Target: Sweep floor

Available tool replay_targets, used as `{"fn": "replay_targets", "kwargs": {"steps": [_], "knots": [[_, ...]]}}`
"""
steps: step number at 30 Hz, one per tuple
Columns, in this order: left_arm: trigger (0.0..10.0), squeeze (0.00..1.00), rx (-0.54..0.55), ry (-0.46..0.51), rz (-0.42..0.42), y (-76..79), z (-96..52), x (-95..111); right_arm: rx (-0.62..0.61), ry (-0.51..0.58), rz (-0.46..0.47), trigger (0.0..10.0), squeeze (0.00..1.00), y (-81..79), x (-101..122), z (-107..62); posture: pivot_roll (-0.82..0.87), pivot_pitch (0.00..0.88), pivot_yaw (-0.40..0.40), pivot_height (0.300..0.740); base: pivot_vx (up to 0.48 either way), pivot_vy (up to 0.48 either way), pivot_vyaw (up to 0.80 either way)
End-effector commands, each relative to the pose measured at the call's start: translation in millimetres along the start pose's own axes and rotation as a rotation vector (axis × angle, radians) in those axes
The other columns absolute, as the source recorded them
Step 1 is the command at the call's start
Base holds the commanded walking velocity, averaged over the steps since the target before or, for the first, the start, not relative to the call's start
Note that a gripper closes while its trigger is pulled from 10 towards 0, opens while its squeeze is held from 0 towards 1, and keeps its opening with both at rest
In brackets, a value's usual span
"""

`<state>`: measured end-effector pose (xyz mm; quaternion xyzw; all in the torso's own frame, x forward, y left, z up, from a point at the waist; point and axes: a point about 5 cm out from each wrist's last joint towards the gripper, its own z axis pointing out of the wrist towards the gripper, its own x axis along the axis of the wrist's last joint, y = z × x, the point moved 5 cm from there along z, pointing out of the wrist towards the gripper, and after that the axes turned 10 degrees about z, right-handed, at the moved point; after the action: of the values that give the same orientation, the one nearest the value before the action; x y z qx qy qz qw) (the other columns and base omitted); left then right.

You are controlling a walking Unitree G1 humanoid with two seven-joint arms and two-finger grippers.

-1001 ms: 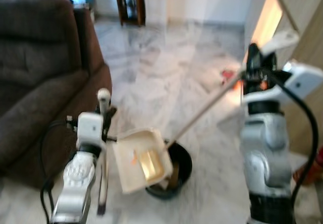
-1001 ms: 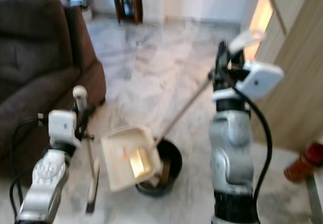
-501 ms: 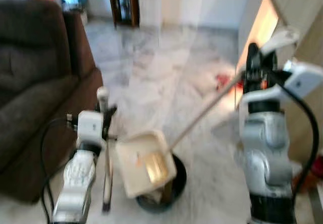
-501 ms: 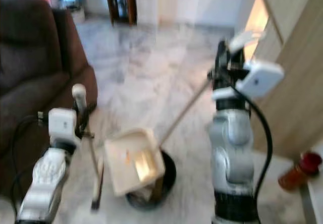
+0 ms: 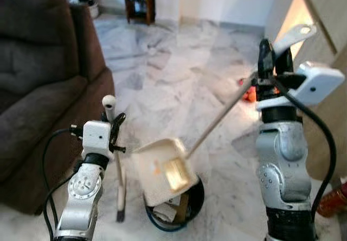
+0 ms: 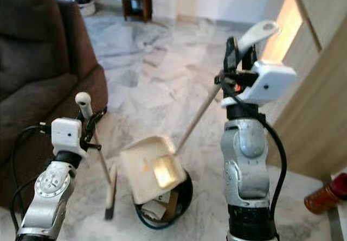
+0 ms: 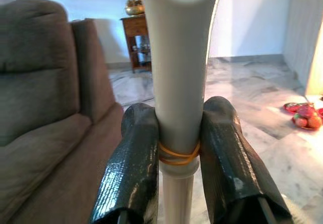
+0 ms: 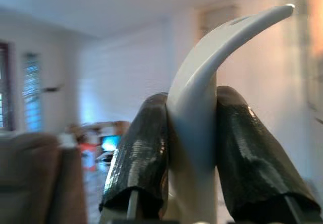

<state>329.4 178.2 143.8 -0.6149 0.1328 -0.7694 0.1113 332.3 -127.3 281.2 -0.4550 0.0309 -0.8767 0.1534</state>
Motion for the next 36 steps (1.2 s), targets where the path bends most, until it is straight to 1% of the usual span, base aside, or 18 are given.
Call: {"fn": "replay_targets", "kwargs": {"steps": [1, 4, 5, 7, 9, 10, 14, 17, 20, 23, 24, 25, 26, 27, 32, 36], "knots": [[10.0, 0.0, 0.005, 0.058, 0.011, -2.0, 2.3, 14, 0.064, 0.138, 0.02, 10.0, 0.0, -20.8, 30, 3.7, 0.06, 0.026, 0.001, 0.74, 0.0, 0.0, 0.0], [10.0, 0.0, 0.005, 0.059, 0.01, -2.1, 2.3, 14, 0.098, 0.15, 0.019, 10.0, 0.0, -34.7, 31, 3.1, 0.06, 0.026, 0.001, 0.74, 0.0, 0.0, 0.0], [10.0, 0.0, 0.005, 0.06, 0.011, -1.9, 2.3, 14, 0.144, 0.166, 0.001, 10.0, 0.0, -47.8, 33, 2.2, 0.06, 0.026, 0.001, 0.74, 0.0, 0.0, 0.0], [10.0, 0.0, 0.005, 0.06, 0.011, -2.2, 2.3, 14, 0.162, 0.173, -0.004, 10.0, 0.0, -53.6, 34, 1.7, 0.06, 0.026, 0.002, 0.74, 0.0, 0.0, 0.0], [10.0, 0.0, 0.005, 0.061, 0.011, -2.0, 2.1, 14, 0.183, 0.191, 0.007, 10.0, 0.0, -64.8, 36, 0.3, 0.06, 0.027, 0.002, 0.74, 0.0, 0.0, 0.0], [10.0, 0.0, 0.004, 0.061, 0.011, -1.8, 2.1, 15, 0.207, 0.209, 0.003, 10.0, 0.0, -74.9, 38, -1.3, 0.06, 0.027, 0.002, 0.74, 0.0, 0.0, 0.0], [10.0, 0.0, 0.003, 0.062, 0.01, -1.8, 1.7, 15, 0.254, 0.231, -0.033, 10.0, 0.0, -88.7, 39, -4.9, 0.06, 0.027, 0.001, 0.74, 0.0, 0.0, 0.0], [10.0, 0.0, 0.001, 0.063, 0.01, -0.9, 1.7, 15, 0.291, 0.233, -0.034, 10.0, 0.0, -102.5, 36, -10.3, 0.07, 0.027, 0.001, 0.74, 0.0, 0.0, 0.0], [10.0, 0.0, 0.0, 0.064, 0.01, -0.9, 1.7, 15, 0.298, 0.237, -0.036, 10.0, 0.0, -105.2, 36, -11.5, 0.07, 0.027, 0.001, 0.74, 0.0, 0.0, 0.0], [10.0, 0.0, 0.0, 0.064, 0.011, -1.3, 2.0, 15, 0.347, 0.271, -0.09, 10.0, 0.0, -117.2, 40, -16.5, 0.07, 0.027, 0.002, 0.74, 0.0, 0.0, 0.0], [10.0, 0.0, 0.0, 0.064, 0.011, -1.3, 2.0, 15, 0.347, 0.271, -0.09, 10.0, 0.0, -117.2, 40, -16.5, 0.07, 0.027, 0.002, 0.74, 0.0, 0.0, 0.0], [10.0, 0.0, -0.001, 0.065, 0.011, -1.3, 2.2, 15, 0.402, 0.281, -0.131, 10.0, 0.0, -126.9, 39, -21.6, 0.06, 0.028, 0.003, 0.74, 0.0, 0.0, 0.0], [10.0, 0.0, -0.001, 0.065, 0.011, -1.3, 2.4, 15, 0.432, 0.284, -0.152, 10.0, 0.0, -132.3, 38, -25.2, 0.06, 0.028, 0.003, 0.74, 0.0, 0.0, 0.0], [10.0, 0.0, -0.001, 0.065, 0.011, -1.3, 2.4, 15, 0.432, 0.284, -0.152, 10.0, 0.0, -132.3, 38, -25.2, 0.06, 0.028, 0.003, 0.74, 0.0, 0.0, 0.0], [10.0, 0.0, -0.013, 0.072, 0.018, 0.8, 3.3, 17, 0.543, 0.304, -0.174, 10.0, 0.0, -157.4, 35, -44.9, 0.07, 0.032, 0.006, 0.74, 0.0, 0.0, 0.0], [10.0, 0.0, -0.013, 0.071, 0.019, 0.8, 3.3, 17, 0.571, 0.307, -0.17, 10.0, 0.0, -163.0, 35, -49.0, 0.06, 0.033, 0.006, 0.74, 0.0, 0.0, 0.0]]}}
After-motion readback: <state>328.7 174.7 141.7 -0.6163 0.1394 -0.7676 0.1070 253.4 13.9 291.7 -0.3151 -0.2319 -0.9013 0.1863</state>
